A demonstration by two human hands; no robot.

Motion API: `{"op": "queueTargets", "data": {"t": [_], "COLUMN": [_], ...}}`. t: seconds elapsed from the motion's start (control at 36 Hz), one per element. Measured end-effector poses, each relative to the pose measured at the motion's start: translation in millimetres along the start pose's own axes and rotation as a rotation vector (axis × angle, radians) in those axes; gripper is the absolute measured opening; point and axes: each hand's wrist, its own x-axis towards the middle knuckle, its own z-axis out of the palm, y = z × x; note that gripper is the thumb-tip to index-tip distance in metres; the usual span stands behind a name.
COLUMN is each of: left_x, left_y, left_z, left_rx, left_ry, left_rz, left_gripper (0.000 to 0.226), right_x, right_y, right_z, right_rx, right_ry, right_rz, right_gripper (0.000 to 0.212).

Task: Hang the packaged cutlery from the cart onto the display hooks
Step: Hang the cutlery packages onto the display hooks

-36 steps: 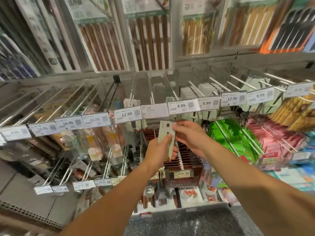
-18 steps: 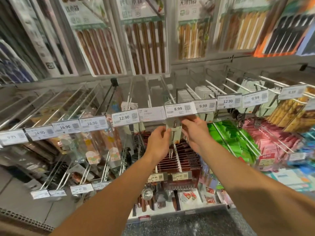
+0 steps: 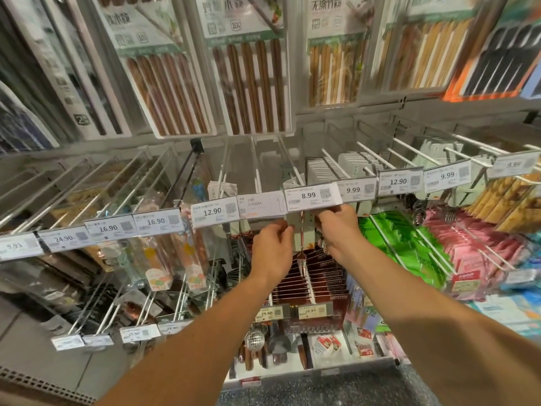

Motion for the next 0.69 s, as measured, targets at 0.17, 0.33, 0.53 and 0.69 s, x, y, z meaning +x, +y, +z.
{"op": "queueTargets", "data": {"t": [0.17,0.33,0.53,0.69], "left_x": [4.5,13.3,34.1,30.3], "left_y": [-5.5,-10.8,-5.8,-19.4], "left_z": [-2.0,-0.7,1.2,-1.8], "left_rx": [0.072,0.094,0.121,0.286], "left_ry": [0.037,0.006,-0.044,-0.140], "left_rz": [0.068,0.043,-0.113,-0.130], "left_gripper": [0.029,0.025,0.027,0.024], "right_x": [4.8,6.8,-9.2,-3.1], "right_y": [3.8,5.5,14.5,1.5], "right_z": [3.3,4.4,3.5,25.9], "right_rx": [0.010,-0.122,-0.486,-0.574], "right_ry": [-0.016,0.037,0.021,-0.109], "right_rz": [-0.023,-0.025,-0.149,-0.116], "right_gripper": [0.039,0.034,0.011,0.023]}}
